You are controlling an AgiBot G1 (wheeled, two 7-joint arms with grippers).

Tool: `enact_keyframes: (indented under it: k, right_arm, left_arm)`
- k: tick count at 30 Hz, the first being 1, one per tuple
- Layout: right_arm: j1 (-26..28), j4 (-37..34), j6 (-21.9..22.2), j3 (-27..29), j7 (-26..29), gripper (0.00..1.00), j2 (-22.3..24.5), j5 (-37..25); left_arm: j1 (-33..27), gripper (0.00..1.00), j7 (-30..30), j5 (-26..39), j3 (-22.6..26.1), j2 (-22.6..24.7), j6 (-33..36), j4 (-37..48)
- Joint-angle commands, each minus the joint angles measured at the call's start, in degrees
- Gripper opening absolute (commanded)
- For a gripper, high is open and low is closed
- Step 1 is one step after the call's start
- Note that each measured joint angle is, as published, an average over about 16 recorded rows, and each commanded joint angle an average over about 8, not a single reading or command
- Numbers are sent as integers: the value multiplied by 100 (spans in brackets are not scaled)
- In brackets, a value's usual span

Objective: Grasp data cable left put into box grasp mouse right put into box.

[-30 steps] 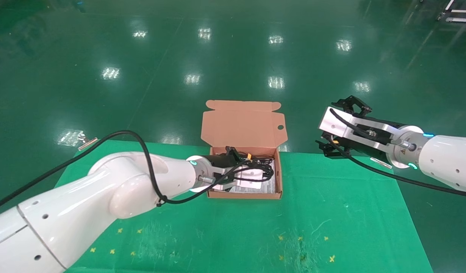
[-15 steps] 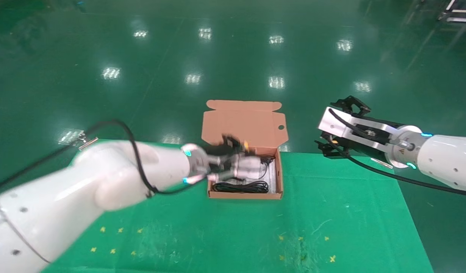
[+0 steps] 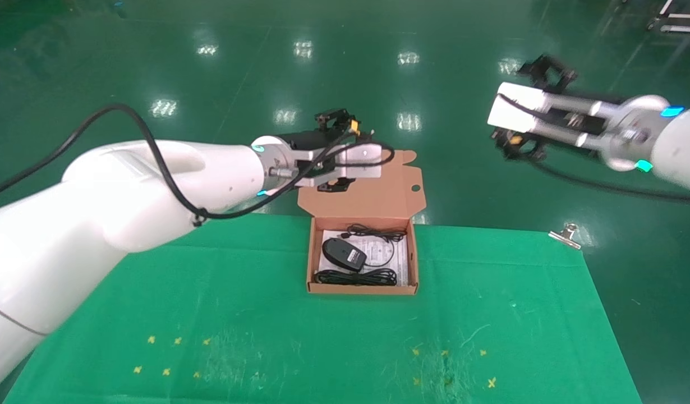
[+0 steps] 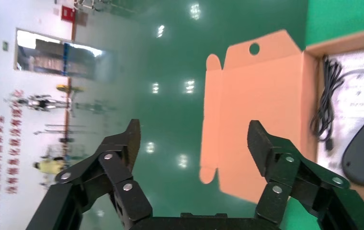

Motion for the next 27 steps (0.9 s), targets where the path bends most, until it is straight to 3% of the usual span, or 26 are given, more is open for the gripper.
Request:
enact_keyframes:
  k: [1, 24, 27]
  right_arm:
    - [0, -4, -86, 36, -49, 100, 14, 96]
    - [-1169, -43, -1824, 1242, -883, 100, 482, 3426]
    - [-1245, -45, -1938, 1321, -937, 100, 512, 3645]
  left_arm:
    - [32, 100, 23, -131, -76, -56, 69, -12]
    - [1305, 100, 585, -3402, -1865, -1583, 2147, -660]
    - [1389, 100, 622, -3616, -1982, -1684, 2283, -703]
